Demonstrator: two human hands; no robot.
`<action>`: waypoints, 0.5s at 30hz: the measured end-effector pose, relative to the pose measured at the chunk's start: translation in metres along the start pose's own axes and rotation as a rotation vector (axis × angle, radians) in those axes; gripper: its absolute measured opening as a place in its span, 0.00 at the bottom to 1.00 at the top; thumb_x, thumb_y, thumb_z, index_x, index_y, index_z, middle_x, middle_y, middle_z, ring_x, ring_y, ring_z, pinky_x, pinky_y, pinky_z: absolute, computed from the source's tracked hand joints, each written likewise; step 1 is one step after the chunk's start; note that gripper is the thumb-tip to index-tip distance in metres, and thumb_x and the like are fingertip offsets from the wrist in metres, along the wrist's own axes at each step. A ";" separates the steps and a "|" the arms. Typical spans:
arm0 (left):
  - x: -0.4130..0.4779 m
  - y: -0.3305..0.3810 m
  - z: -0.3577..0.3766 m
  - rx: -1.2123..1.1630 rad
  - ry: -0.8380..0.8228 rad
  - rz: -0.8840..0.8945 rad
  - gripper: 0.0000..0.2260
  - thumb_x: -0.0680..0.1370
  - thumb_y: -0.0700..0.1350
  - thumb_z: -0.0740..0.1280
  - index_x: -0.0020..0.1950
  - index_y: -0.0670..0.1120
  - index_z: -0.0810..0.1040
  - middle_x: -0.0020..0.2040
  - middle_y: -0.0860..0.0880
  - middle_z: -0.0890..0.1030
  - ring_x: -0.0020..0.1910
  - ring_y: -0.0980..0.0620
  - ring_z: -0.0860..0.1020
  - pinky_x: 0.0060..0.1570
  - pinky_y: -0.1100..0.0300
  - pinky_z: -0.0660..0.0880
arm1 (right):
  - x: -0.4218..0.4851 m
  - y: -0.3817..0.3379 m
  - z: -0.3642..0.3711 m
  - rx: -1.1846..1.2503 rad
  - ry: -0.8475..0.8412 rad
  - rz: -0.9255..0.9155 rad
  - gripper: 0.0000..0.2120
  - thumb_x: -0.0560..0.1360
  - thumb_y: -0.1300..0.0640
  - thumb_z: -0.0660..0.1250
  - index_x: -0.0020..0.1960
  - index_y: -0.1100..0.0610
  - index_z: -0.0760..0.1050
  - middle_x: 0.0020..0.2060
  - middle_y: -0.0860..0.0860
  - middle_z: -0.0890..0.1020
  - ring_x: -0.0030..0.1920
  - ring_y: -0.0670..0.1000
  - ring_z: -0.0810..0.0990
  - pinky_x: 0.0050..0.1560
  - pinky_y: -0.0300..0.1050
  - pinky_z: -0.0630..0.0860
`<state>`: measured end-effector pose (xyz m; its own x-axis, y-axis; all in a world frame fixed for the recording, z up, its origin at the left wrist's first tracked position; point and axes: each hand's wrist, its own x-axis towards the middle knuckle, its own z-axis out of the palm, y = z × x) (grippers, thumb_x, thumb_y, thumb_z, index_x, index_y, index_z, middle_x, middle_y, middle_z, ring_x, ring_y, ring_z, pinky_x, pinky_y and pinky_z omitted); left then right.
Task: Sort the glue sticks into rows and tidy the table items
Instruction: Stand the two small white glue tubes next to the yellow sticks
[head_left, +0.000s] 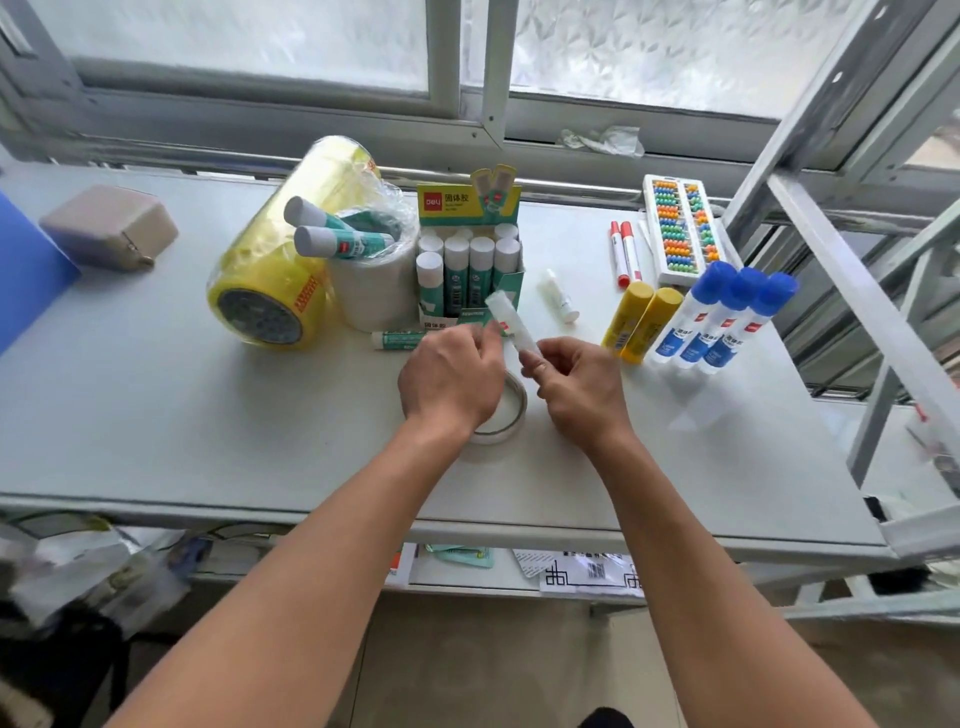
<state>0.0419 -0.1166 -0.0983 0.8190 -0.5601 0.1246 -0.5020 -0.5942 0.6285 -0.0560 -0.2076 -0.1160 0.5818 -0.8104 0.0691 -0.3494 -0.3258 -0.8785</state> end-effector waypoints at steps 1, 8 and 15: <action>-0.001 0.003 0.002 -0.050 -0.034 0.025 0.20 0.80 0.56 0.55 0.37 0.48 0.78 0.43 0.45 0.84 0.46 0.40 0.79 0.40 0.54 0.72 | -0.001 0.001 0.001 0.019 -0.007 -0.001 0.04 0.75 0.54 0.72 0.44 0.54 0.82 0.35 0.51 0.84 0.34 0.50 0.81 0.40 0.54 0.82; 0.001 0.007 0.016 -0.216 -0.047 0.065 0.11 0.78 0.53 0.64 0.45 0.47 0.80 0.42 0.47 0.84 0.44 0.43 0.80 0.43 0.52 0.77 | 0.005 -0.008 0.000 -0.184 -0.086 -0.053 0.11 0.75 0.59 0.69 0.57 0.56 0.81 0.47 0.52 0.84 0.43 0.48 0.80 0.46 0.44 0.78; 0.003 -0.005 0.013 -0.164 0.050 0.048 0.11 0.77 0.54 0.65 0.49 0.47 0.80 0.45 0.46 0.84 0.45 0.42 0.80 0.43 0.50 0.78 | 0.032 -0.042 0.007 -0.467 0.059 0.013 0.32 0.74 0.65 0.65 0.75 0.63 0.58 0.73 0.62 0.63 0.69 0.62 0.70 0.64 0.48 0.71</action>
<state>0.0431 -0.1229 -0.1112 0.8099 -0.5537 0.1936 -0.4925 -0.4628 0.7370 -0.0176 -0.2168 -0.0806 0.5375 -0.8375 0.0979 -0.6573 -0.4889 -0.5735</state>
